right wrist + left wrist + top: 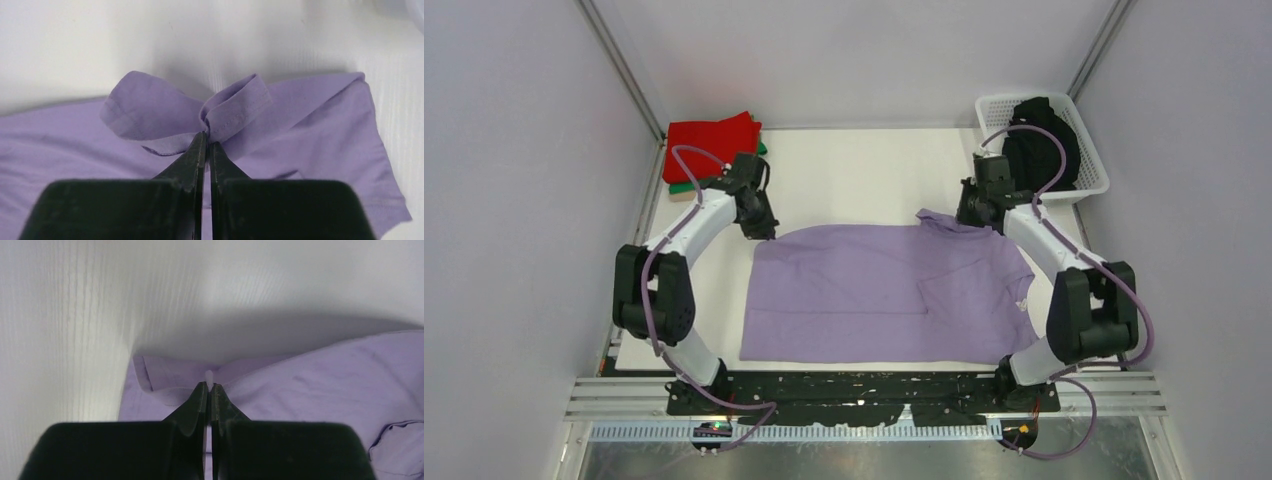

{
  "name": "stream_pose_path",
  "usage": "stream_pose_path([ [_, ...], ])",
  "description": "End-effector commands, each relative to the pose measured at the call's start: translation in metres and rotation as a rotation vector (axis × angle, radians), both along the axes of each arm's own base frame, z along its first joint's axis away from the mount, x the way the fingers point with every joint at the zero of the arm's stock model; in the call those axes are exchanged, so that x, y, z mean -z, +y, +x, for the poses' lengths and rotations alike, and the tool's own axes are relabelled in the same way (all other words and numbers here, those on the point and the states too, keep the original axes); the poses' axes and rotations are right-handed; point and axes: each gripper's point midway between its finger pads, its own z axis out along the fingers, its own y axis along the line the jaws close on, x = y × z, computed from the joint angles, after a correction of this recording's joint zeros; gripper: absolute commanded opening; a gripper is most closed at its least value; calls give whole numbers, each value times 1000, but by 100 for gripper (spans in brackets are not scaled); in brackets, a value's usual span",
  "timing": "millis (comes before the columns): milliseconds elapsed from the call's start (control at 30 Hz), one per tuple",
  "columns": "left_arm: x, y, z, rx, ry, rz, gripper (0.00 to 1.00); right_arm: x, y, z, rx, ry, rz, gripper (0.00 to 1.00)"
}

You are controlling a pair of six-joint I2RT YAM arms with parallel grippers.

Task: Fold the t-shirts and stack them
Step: Fold the other side of the tshirt into a rectangle

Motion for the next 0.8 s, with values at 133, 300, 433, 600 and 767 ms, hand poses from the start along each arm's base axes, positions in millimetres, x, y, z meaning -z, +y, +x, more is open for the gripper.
stream_pose_path([
  [133,-14,2,-38,26,-84,22,0,-33,-12,-63,-1,-71,-54,5],
  [300,-14,7,-60,21,-94,31,0,-43,-19,-101,-7,-72,-69,5],
  [433,-17,11,-74,16,-113,35,0,-47,-27,-127,-3,-65,-88,5],
  [600,-18,13,-90,17,-125,30,0,-52,-31,-152,13,-61,-78,5],
  [767,-8,18,-105,2,-106,36,0,-51,-32,-172,27,-28,-61,5],
])
